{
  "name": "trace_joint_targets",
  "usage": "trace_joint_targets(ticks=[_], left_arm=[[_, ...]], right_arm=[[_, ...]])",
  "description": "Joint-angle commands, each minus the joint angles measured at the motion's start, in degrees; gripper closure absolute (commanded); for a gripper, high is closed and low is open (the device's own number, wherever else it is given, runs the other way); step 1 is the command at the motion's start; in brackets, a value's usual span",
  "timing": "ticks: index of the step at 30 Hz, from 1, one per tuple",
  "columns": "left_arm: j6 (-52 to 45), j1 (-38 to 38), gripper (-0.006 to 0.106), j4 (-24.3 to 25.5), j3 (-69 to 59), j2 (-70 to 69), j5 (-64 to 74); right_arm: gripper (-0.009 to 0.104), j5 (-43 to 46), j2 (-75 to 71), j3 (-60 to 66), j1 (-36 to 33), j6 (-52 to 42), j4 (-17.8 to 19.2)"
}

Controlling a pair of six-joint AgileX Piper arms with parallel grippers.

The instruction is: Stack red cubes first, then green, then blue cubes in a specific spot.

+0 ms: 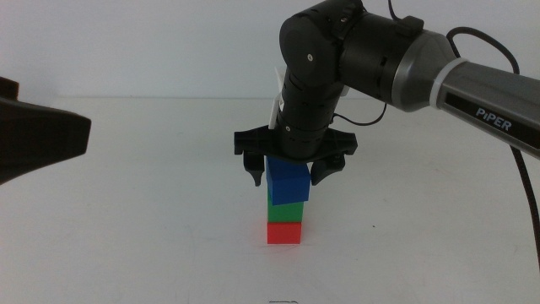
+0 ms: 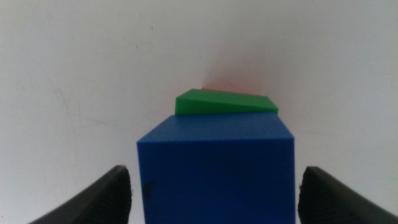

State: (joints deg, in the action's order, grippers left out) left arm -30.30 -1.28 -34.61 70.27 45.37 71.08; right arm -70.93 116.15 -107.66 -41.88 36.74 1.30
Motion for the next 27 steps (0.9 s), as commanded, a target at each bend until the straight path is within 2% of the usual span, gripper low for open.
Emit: trace_joint_targets(ticks=[1, 6, 18, 23, 27], left_arm=[[0.15, 0.06, 0.008, -2.78, 1.23, 0.05, -3.1], [0.15, 0.06, 0.008, -2.78, 1.23, 0.05, -3.1], [0.15, 0.06, 0.008, -2.78, 1.23, 0.05, -3.1], [0.15, 0.06, 0.008, -2.78, 1.23, 0.05, -3.1], [0.15, 0.06, 0.008, -2.78, 1.23, 0.05, -3.1]], right_arm=[[0.013, -0.06, -3.35, -1.69, -0.17, -0.31, -0.05], [0.012, -0.29, -5.71, -1.69, -0.17, -0.66, -1.3], [0.012, -1.5, -15.13, -1.69, 0.24, -1.28, 2.49], [0.013, 0.37, -26.07, 1.81, 3.66, -10.15, 2.06], [0.013, 8.34, -38.07, 12.89, 10.62, -18.53, -0.13]])
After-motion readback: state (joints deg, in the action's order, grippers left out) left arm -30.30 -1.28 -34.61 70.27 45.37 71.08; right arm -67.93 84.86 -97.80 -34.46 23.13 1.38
